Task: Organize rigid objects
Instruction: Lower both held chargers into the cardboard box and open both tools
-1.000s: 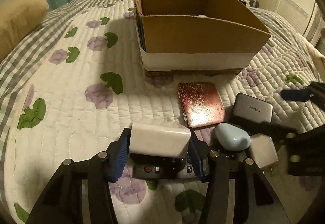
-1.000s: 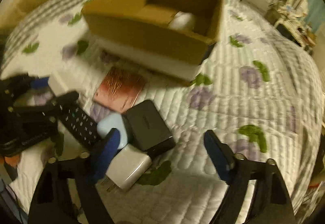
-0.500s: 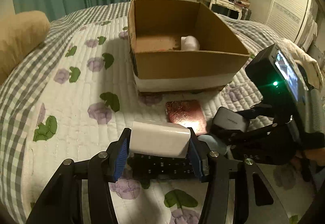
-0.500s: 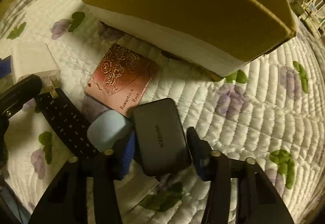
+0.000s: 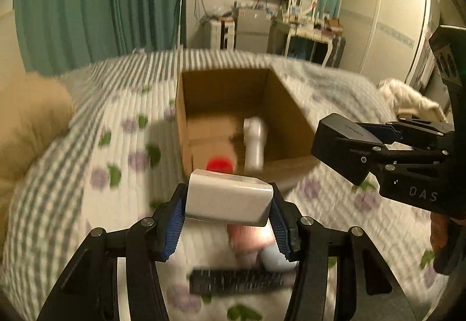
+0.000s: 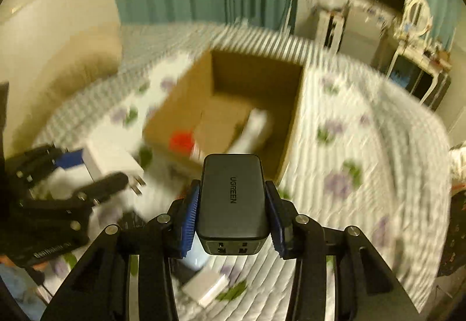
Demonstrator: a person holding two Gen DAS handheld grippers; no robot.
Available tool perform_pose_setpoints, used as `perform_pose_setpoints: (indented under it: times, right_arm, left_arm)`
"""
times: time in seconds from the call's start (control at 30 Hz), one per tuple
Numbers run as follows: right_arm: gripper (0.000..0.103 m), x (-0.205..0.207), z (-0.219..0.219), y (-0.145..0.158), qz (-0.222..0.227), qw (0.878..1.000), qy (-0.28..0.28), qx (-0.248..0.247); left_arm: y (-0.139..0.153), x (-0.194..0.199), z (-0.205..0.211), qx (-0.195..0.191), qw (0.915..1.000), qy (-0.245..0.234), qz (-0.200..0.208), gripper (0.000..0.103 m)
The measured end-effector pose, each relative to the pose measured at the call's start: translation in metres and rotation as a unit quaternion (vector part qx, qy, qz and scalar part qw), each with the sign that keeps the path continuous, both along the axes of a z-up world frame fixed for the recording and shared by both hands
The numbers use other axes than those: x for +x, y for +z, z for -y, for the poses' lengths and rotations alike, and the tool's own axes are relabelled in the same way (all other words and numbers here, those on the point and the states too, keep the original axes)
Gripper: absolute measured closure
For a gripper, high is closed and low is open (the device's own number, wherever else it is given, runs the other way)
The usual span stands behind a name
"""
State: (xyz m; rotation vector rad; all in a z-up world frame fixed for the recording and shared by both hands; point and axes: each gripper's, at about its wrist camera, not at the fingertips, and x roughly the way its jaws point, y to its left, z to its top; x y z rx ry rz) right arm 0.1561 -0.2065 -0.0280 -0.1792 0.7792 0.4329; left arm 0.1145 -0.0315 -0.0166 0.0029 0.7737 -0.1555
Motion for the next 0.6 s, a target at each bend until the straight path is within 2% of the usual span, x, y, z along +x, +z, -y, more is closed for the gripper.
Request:
perform_pose_setpoints:
  times: [0.13,0.23,0.33,0.4,0.6]
  right_arm:
    - [0.061,0.017,-0.01,0.027,0.027,0.999,-0.013,0.015]
    - [0.061,0.029,-0.017,0.033,0.038,0.999,-0.02,0.015]
    - [0.061,0.043,-0.022,0.027,0.041,0.999,-0.029,0.014]
    - [0.061,0.049,-0.02,0.021,0.022,0.999,-0.037,0.019]
    - [0.061,0.063,-0.014,-0.005,0.018,0.998,-0.05,0.033]
  left_arm:
    - [0.017,0.033,0.004,0.005,0.9998,0.003,0.02,0.049]
    - [0.017,0.061,0.007,0.013,0.9995,0.006,0.026,0.049]
    - [0.004,0.091,0.01,0.025,0.9996,0.009,0.01,0.049]
    - [-0.009,0.108,0.012,0.031,0.9994,0.011,-0.007,0.049]
    - [-0.038,0.133,0.017,0.027,0.9992,0.0,-0.028,0.048]
